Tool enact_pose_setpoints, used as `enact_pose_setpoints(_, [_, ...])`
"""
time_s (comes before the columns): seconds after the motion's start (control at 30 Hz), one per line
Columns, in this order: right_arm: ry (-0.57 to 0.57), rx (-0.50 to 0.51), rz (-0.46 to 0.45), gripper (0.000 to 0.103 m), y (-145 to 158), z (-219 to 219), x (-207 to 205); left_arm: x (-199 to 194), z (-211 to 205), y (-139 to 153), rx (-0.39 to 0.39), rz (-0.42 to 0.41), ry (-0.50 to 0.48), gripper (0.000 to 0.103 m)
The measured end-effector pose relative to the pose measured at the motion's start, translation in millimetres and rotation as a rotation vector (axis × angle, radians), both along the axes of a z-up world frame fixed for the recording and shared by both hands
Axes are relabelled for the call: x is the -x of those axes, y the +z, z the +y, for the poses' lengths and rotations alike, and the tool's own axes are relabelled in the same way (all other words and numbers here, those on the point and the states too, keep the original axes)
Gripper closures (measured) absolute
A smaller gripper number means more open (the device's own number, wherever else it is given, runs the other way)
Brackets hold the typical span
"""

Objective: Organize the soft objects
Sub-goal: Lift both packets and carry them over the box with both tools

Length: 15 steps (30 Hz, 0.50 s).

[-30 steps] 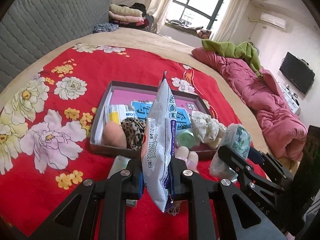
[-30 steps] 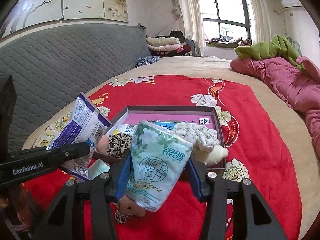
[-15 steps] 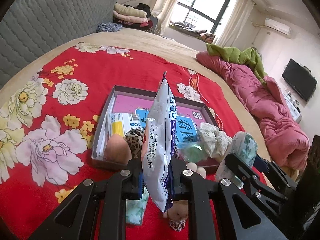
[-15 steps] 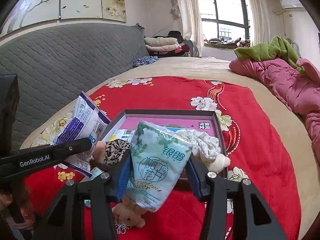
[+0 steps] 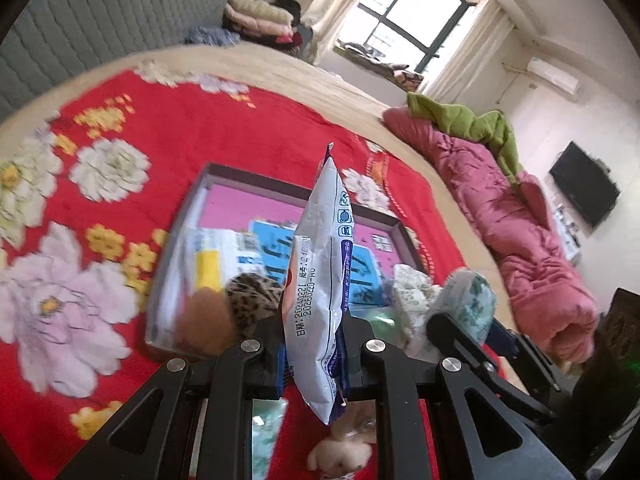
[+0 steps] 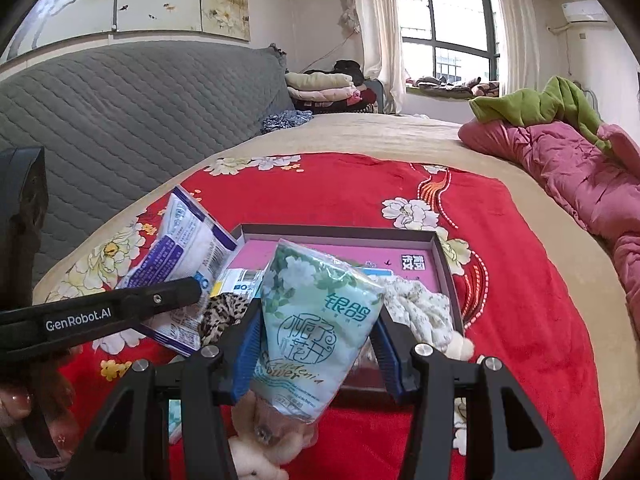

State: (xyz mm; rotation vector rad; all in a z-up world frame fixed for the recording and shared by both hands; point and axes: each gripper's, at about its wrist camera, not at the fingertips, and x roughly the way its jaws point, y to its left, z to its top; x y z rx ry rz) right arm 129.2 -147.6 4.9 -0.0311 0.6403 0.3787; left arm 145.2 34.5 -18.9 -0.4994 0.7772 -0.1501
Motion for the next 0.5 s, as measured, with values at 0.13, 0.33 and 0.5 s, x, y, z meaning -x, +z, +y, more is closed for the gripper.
enact_pose_setpoints(0.13, [-0.008,0.011,-0.011,0.052,-0.4,4.1,-9.0,-13.5,1.8,-9.9,0.053,0.012,-0.019,0.085])
enact_pose_setpoints(0.33, [-0.020,0.011,-0.022,0.052,-1.8,11.2,-24.6,-34.2,2.3,-29.8,0.046,0.060,-0.036,0.085])
enact_pose_setpoints(0.5, [-0.006,0.034,-0.016,0.052,-8.0,23.0,-36.5,-41.9,4.6,-41.2,0.043,0.085,-0.047,0.085])
